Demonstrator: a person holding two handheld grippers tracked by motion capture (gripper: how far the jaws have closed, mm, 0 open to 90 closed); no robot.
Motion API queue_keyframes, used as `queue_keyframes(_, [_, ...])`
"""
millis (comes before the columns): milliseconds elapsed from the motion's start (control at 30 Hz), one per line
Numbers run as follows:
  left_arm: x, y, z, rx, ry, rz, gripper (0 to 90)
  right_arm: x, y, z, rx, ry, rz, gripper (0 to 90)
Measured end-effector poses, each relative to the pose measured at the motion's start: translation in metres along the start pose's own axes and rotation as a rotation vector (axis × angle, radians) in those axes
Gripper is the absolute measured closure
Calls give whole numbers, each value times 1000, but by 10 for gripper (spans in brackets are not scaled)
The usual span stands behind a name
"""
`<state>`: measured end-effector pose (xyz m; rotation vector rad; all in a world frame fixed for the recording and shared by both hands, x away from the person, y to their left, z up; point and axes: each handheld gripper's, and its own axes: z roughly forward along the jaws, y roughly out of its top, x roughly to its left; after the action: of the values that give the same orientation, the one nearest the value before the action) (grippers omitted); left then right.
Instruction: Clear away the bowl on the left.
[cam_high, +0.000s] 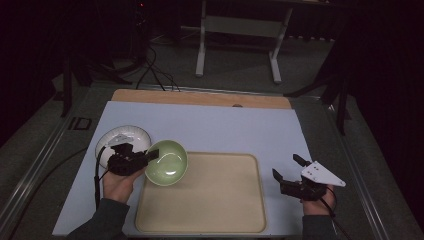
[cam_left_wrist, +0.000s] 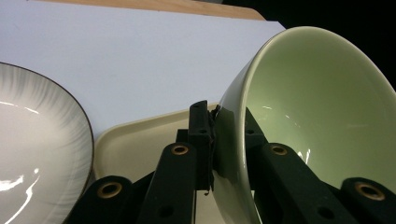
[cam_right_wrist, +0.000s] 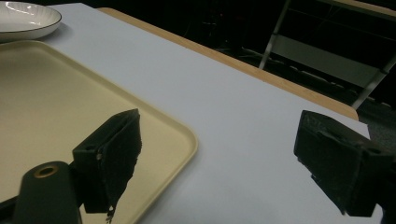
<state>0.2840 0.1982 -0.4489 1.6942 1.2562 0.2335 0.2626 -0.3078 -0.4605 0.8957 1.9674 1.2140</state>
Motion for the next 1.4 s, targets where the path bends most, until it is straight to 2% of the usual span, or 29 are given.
queue_keyframes(500, [-5,-1,4,4,-22,5,825,0,0,0,0,0,0,146])
queue_keyframes(1400, [-17,-6,16,39,-38,36,823,0,0,0,1,1,-2,146])
